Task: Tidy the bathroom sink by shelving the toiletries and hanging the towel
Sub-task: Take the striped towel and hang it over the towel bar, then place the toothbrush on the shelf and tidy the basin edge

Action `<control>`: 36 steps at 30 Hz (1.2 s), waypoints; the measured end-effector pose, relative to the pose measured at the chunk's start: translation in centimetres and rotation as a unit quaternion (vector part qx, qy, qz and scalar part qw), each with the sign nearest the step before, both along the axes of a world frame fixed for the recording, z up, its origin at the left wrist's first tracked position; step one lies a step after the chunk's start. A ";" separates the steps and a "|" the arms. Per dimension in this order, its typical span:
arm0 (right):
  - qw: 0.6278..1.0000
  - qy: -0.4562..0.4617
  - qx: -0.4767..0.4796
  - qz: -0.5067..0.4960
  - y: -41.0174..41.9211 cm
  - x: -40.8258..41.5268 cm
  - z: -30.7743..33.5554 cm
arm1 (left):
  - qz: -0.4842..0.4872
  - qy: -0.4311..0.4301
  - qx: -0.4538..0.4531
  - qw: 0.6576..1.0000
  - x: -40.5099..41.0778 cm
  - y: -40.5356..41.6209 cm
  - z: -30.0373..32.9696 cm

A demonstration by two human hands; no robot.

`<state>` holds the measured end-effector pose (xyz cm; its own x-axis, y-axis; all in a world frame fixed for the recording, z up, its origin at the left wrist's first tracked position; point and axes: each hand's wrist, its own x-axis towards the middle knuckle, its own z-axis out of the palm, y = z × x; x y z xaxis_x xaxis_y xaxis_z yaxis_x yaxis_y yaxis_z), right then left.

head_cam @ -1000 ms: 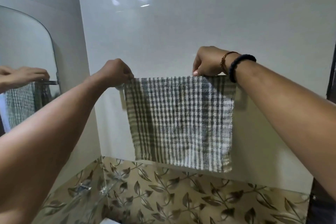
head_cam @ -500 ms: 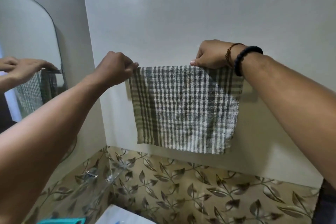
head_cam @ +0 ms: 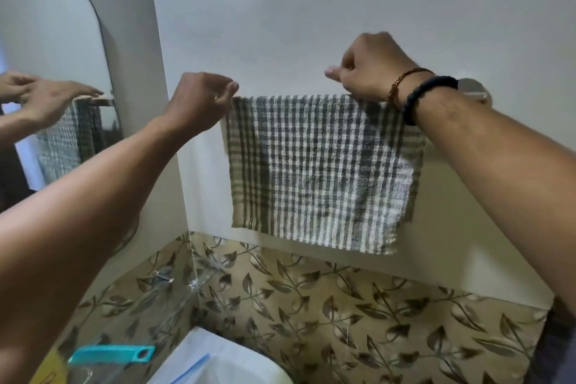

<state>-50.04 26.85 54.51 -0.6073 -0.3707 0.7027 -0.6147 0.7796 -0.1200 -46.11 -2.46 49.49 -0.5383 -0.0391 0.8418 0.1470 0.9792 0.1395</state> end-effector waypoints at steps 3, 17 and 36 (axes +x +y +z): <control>0.990 0.092 -0.081 0.071 -2.3 1.1 -1.3 | 0.005 0.041 -0.013 0.999 0.9 -0.2 -0.2; 0.936 -0.030 -0.033 0.349 -21.3 4.5 -15.1 | 0.244 -0.087 -0.092 0.961 13.1 -4.2 -10.4; 0.781 -0.034 -0.055 0.621 -27.0 7.8 -19.3 | 0.556 -0.168 -0.104 0.807 21.4 1.6 -12.4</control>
